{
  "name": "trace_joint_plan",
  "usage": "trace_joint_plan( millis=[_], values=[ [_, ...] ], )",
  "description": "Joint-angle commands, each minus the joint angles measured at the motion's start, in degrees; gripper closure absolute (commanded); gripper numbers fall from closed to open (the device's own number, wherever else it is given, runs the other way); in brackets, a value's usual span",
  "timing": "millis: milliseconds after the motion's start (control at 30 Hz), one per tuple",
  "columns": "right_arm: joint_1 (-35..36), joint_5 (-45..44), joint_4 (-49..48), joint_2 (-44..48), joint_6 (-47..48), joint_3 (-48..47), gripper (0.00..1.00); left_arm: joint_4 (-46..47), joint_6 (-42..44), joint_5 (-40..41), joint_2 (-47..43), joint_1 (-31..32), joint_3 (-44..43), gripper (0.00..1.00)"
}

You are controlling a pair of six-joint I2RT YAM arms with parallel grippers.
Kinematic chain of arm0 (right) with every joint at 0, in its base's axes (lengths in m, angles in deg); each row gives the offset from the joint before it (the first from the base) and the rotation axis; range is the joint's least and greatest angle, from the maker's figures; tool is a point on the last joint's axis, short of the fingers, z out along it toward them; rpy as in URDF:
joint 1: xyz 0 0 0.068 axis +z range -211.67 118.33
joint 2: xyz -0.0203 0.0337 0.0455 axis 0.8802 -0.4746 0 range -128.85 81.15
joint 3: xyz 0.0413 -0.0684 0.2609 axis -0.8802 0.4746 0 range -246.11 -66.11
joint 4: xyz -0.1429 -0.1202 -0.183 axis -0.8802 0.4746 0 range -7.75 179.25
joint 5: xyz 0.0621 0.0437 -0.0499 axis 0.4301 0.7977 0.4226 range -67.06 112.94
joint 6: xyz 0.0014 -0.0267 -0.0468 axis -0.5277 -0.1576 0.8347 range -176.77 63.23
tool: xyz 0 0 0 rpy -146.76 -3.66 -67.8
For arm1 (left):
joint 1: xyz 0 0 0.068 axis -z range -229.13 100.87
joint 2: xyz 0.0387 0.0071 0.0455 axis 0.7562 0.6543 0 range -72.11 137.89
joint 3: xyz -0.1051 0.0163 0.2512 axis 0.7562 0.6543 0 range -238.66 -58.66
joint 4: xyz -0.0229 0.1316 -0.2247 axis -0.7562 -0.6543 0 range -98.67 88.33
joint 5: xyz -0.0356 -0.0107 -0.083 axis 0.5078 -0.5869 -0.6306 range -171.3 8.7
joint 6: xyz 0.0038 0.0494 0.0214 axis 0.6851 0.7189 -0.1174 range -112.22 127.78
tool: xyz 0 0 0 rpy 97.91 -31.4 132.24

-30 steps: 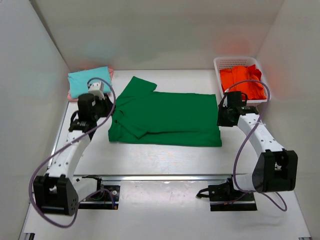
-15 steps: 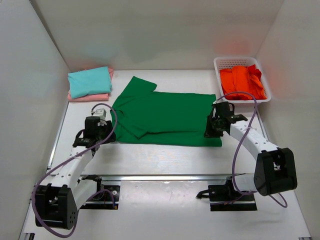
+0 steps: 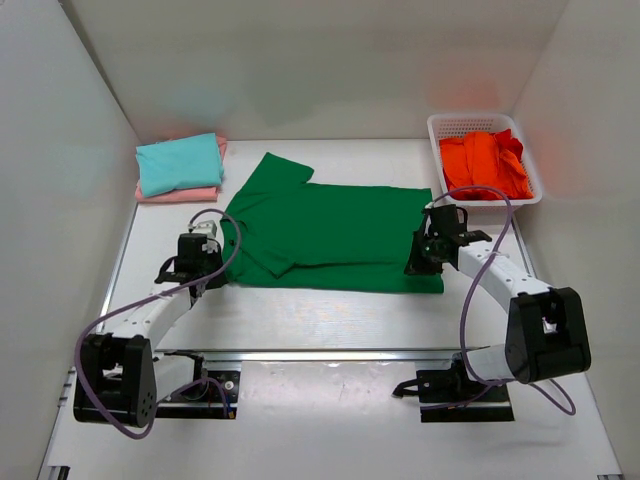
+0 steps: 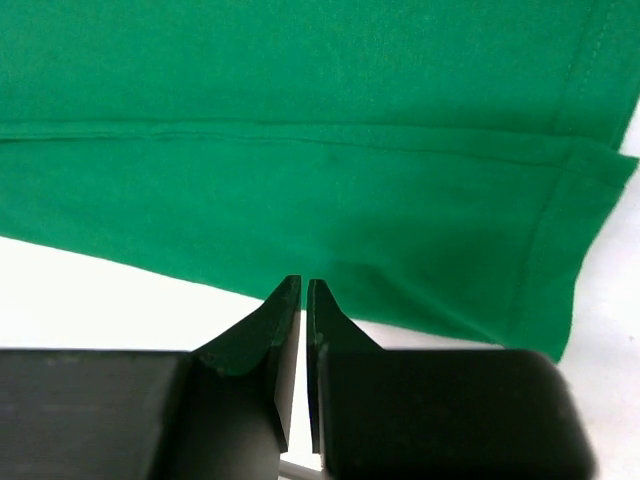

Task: Fold and stack the t-shirts
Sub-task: Fold the flattened tshirt in 1/3 of the way

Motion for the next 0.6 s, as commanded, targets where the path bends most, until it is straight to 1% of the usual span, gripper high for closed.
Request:
trace_joint_plan(
  millis=[0, 67, 100, 300, 500, 567],
  values=[
    [-0.30, 1.10, -2.43, -1.84, 0.50, -0.01, 0.95, 0.89, 1.60, 0.25, 0.90, -0.47, -3.27, 1.00],
    [-0.48, 1.28, -2.17, -3.16, 0.50, -0.45, 0.99, 0.71, 2.31, 0.25, 1.17, -0.55, -4.50, 1.00],
    [-0.39, 1.28, -2.08, -3.17, 0.94, -0.36, 1.00, 0.45, 3.18, 1.47, 1.52, -0.47, -4.77, 1.00],
    [-0.75, 0.23, -1.72, -5.89, 1.73, 0.25, 1.00, -2.01, 7.14, 3.50, 3.80, -1.08, -8.72, 1.00],
    [-3.03, -0.74, -0.68, -8.09, 2.96, 0.61, 0.99, -9.47, 9.69, 5.79, 6.79, -0.55, -13.11, 1.00],
    [-3.64, -1.36, -0.32, -8.79, 3.67, 0.34, 0.99, -10.01, 9.52, 5.88, 6.62, -0.90, -13.03, 1.00]
  ],
)
